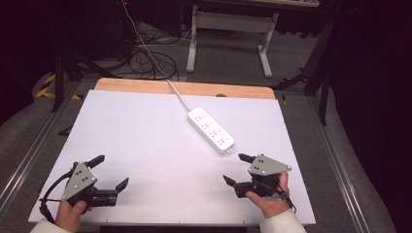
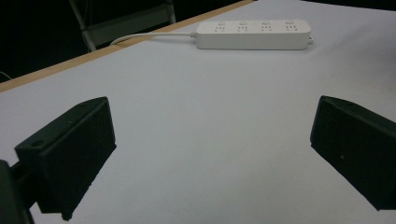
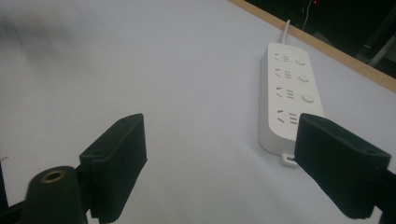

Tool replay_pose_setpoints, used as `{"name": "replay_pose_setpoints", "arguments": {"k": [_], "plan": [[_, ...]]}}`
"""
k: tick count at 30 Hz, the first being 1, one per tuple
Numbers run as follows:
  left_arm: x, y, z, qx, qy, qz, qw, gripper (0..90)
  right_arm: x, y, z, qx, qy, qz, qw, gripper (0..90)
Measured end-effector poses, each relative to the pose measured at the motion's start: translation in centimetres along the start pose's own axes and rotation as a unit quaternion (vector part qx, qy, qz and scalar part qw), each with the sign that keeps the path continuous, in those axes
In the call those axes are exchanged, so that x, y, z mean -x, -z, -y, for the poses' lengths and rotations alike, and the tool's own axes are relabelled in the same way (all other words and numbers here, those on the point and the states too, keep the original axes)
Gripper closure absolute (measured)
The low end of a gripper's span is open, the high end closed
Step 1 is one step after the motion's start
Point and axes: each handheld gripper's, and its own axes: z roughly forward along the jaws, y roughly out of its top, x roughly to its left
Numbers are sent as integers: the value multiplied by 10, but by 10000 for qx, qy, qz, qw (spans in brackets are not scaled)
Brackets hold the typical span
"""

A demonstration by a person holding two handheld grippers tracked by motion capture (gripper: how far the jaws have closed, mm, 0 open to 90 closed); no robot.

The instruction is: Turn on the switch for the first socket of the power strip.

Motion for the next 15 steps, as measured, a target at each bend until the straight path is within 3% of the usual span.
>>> {"name": "replay_pose_setpoints", "arguments": {"k": [15], "plan": [[0, 0, 0, 12, -2, -23, 10000, 7, 16, -12, -28, -135, 102, -1, 9999, 178]]}}
